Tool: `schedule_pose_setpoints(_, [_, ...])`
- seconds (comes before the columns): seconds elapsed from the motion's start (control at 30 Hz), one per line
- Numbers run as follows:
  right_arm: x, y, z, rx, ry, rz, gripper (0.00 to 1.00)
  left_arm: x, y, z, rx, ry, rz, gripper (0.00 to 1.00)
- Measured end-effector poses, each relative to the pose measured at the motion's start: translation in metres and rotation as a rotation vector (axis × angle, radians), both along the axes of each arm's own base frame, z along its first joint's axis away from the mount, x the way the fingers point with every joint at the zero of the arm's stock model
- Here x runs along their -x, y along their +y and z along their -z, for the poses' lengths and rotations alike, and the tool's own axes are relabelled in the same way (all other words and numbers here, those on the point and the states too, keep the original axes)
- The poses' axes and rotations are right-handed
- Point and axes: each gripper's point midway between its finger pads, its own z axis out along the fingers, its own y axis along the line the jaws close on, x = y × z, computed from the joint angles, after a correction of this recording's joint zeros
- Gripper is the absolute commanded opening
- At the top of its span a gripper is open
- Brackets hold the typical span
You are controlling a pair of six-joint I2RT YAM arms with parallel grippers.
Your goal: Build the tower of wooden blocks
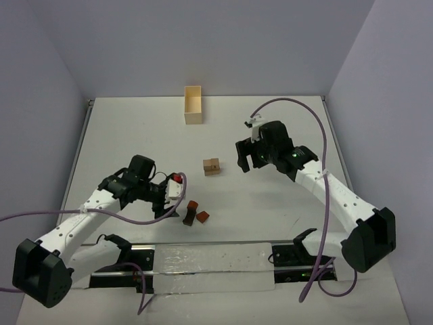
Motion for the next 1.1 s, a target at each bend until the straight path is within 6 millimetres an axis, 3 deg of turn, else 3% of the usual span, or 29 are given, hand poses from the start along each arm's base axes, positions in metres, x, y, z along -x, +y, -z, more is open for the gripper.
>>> schedule_pose_setpoints(0.13, [0.019,-0.013,0.009,0.035,-0.011,-0.03,0.94,0.008,-0.008,0.012,-0.063,-0.042,0.103,0.72])
schedule_pose_setpoints(0.3, [0.027,-0.028,0.008,0.054,-0.031,-0.028,0.94,-0.005,-0.011,0.031,-0.15,-0.052,0.195,0.63])
schedule_pose_setpoints(0.6, [0.023,-0.041,0.005,0.056,-0.037,0.001,0.94,-0.032,-0.012,0.067,-0.265,-0.086,0.322,0.6])
schedule_pose_setpoints(1.1, [0.023,-0.038,0.01,0.043,-0.011,-0.013,0.94,-0.052,-0.027,0.085,-0.265,-0.124,0.359,0.59])
